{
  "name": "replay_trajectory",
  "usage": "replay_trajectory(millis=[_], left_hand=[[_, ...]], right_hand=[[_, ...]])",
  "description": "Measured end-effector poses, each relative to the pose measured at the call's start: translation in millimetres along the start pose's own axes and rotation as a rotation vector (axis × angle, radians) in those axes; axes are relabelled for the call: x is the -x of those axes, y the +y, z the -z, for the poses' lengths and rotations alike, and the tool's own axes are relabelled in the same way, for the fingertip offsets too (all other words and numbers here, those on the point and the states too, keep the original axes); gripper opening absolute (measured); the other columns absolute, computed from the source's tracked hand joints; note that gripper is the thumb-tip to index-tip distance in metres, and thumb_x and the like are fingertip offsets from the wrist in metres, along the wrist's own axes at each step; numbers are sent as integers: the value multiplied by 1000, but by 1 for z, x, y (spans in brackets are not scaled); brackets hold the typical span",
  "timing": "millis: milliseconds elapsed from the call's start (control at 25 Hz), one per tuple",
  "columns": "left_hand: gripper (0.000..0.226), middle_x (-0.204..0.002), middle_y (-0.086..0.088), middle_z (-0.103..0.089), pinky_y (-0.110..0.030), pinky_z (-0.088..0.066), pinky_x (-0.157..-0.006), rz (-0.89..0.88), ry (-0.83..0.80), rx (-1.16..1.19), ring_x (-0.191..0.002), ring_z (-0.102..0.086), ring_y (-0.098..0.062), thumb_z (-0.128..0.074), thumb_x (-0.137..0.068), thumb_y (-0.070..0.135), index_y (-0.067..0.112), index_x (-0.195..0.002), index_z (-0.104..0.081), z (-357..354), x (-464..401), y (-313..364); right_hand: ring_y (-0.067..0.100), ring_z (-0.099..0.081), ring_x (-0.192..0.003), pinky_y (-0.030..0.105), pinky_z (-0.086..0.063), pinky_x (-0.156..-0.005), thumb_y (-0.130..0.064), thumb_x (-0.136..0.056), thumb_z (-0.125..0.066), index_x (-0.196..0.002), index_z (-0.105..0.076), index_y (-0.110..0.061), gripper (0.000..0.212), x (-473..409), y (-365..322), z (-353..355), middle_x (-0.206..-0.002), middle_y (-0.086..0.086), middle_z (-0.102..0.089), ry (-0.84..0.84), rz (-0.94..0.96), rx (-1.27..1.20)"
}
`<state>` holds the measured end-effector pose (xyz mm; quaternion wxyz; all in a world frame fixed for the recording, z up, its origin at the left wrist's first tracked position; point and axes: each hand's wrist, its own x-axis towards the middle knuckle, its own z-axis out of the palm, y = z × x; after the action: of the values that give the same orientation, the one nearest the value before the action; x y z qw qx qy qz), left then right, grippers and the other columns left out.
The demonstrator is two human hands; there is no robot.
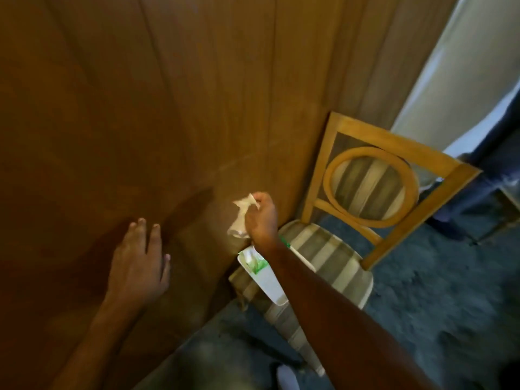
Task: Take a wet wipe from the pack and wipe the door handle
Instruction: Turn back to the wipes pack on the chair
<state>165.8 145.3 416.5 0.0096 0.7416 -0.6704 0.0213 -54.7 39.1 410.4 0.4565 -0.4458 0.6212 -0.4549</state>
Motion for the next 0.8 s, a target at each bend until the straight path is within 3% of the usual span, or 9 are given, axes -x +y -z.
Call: replay_trajectory(millis=[120,200,280,400,480,600,680,800], left_hand=[[72,-164,-26,-22,-53,-32,-119,-27,-65,46,-152,-21,-42,-46,-95,39,4,-155,-28,-45,-2,30],[74,-165,-23,-21,-51,-29,-121,-48,-121,119,-153,-18,-40,-47,-95,40,6,-156,-26,-95,-25,70],[75,-167,-20,-15,-50,-21,-124,-82,-214,122,-155,-10,-38,-43,-96,41,7,-158,-19,-153,-48,106],[72,-163,-26,-26,-55,-23,-122,-164,-237,135,-153,-18,-42,-52,-94,34,-1,-154,-30,-229,-74,144],[74,-157,-28,-37,-56,-29,-118,-198,-244,129,-148,-30,-45,-64,-86,29,-5,-148,-39,-272,-86,161],[82,-163,-26,-25,-52,-20,-123,-171,-326,142,-153,-18,-41,-59,-88,31,-2,-154,-25,-326,-94,173],[89,-166,-24,-16,-51,-18,-123,-121,-363,173,-155,-11,-40,-61,-87,33,1,-157,-16,-345,-89,175],[108,-163,-29,-21,-56,-30,-117,-72,-395,170,-151,-19,-47,-76,-75,33,2,-156,-12,-340,-86,171]], right_hand=[[18,-61,-73,32,-50,-69,-21,-82,-62,-98,-67,-2,25,-8,51,28,-83,6,-64,16,-177,20],[23,-62,-72,32,-53,-68,-10,-72,-65,-90,-68,5,23,-42,107,44,-83,14,-67,-2,-258,138],[30,-67,-87,38,-57,-84,6,-71,-62,-93,-70,8,24,-74,170,48,-97,21,-70,-27,-343,292],[26,-66,-102,30,-47,-101,5,-76,-63,-99,-75,-6,28,-102,253,47,-110,10,-69,-52,-341,551],[28,-67,-99,29,-48,-93,-1,-79,-61,-98,-74,-9,24,-116,299,46,-106,10,-74,-73,-318,652],[32,-70,-88,35,-54,-77,-11,-83,-61,-94,-62,-11,10,-130,350,43,-93,13,-75,-105,-249,890],[32,-67,-86,36,-54,-70,-18,-85,-64,-92,-67,-10,11,-128,366,44,-89,12,-74,-196,-156,1162],[35,-55,-93,45,-48,-76,-21,-85,-66,-88,-73,-4,18,-126,361,41,-97,15,-65,-356,-120,1308]])
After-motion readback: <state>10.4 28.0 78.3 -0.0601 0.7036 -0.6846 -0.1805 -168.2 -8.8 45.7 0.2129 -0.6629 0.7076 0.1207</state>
